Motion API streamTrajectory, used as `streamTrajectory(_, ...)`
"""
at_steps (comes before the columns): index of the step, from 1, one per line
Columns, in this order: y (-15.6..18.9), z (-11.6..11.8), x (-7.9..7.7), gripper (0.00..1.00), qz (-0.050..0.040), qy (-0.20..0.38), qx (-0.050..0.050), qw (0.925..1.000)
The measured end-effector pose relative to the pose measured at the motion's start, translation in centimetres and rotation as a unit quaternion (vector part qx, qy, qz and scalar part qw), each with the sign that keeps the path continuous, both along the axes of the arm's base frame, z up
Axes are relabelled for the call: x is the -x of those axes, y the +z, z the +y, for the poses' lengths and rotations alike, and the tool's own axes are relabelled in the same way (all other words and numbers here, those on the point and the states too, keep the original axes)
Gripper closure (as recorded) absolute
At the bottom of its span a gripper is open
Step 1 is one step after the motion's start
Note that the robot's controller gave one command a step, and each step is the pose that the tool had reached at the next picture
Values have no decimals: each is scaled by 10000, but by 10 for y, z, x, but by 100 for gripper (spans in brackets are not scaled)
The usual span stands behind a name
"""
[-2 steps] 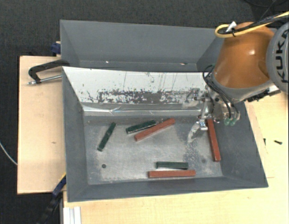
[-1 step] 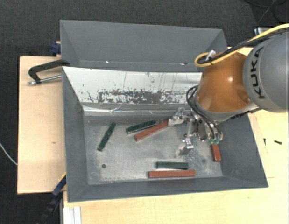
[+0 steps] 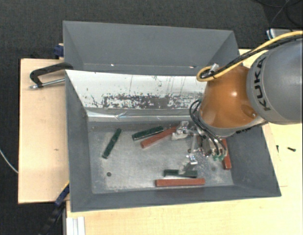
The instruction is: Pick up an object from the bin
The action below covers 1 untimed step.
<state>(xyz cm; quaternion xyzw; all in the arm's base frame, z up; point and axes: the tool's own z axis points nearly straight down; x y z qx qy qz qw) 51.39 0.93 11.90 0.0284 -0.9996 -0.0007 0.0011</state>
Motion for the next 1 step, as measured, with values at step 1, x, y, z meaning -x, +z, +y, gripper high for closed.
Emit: streamTrajectory(1,21,-6,1,0,-45,803,2,9968)
